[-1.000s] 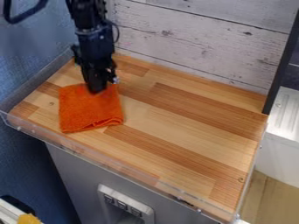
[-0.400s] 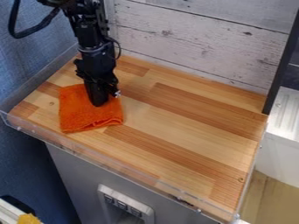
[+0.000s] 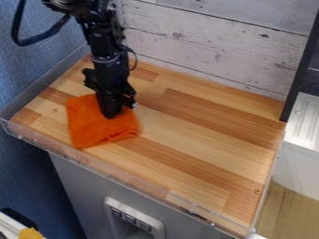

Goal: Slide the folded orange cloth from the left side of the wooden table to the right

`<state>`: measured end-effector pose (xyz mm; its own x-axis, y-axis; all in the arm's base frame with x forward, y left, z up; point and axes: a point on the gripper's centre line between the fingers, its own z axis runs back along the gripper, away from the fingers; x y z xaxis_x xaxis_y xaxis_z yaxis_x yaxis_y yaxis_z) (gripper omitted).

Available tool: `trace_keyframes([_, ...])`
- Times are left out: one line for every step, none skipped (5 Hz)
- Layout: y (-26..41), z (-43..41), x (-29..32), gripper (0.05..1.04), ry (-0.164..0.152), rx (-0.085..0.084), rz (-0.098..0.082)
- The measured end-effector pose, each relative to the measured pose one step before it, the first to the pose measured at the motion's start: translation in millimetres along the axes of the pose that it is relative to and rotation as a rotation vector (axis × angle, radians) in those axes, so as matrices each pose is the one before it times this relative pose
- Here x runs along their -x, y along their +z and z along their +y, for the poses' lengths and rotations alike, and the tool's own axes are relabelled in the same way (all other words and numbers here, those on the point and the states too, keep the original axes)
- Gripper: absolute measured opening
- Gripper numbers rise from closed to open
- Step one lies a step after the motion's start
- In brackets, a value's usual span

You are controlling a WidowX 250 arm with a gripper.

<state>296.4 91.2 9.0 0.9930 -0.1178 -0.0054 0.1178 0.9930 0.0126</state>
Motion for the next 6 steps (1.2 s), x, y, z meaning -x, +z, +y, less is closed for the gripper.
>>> trace_keyframes([-0.07,-29.81,-6.19,0.059,0.0326,0.0053,0.0099])
trace_keyframes([0.78,-26.94,-8.24,0.059,0.0312,0.0026,-0.0123])
trace_keyframes([-0.3,-27.62,-5.06,0.059,0.0194,0.0004,-0.0113])
trace_keyframes([0.29,-23.45,-4.05,0.059,0.0103,0.002,-0.0064])
trace_keyframes([0.7,-15.62,-2.96,0.059,0.0169,0.0015,-0.0078])
trace_keyframes([-1.0,-10.2,2.86,0.059,0.0066,-0.0014,0.0074])
